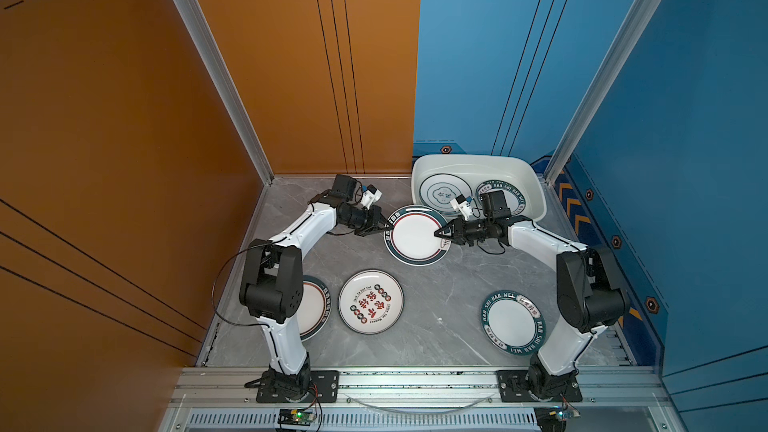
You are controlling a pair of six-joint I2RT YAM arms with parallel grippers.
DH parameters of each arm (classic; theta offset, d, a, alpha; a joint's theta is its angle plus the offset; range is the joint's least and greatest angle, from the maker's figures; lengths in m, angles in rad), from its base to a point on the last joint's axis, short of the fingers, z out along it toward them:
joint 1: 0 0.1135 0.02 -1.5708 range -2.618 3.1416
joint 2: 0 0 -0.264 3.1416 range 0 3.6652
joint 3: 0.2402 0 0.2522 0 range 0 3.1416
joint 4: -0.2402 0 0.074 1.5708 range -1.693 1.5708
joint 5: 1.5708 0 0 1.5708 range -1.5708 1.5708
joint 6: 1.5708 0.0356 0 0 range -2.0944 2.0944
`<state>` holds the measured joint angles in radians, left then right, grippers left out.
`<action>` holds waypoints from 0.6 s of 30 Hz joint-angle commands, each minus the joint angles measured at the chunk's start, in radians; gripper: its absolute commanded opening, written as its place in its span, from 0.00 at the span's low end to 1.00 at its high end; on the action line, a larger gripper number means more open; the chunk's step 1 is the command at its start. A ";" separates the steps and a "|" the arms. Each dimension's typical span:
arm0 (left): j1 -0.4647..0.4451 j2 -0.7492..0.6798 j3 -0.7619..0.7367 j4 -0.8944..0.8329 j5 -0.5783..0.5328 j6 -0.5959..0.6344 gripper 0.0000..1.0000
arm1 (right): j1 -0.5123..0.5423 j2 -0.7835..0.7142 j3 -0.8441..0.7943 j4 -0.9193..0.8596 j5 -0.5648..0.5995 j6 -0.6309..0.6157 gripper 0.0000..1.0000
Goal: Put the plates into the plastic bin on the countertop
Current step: 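Hold the plate up with left gripper while right grasps its rim, then open the left gripper and carry the plate toward the bin with right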
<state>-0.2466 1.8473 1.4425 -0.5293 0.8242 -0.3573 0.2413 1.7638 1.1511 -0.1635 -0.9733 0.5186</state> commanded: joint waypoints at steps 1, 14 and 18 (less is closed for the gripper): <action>0.004 -0.040 0.033 0.023 -0.026 -0.028 0.00 | 0.023 0.010 -0.011 0.056 -0.042 0.012 0.09; 0.009 -0.080 0.004 0.024 -0.067 -0.016 0.51 | 0.006 -0.007 0.024 0.029 -0.024 0.023 0.00; 0.017 -0.118 -0.030 0.023 -0.088 -0.008 0.82 | -0.027 0.000 0.088 -0.023 0.002 0.020 0.00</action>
<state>-0.2401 1.7790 1.4368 -0.5091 0.7593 -0.3862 0.2417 1.7645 1.1675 -0.1593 -0.9825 0.5533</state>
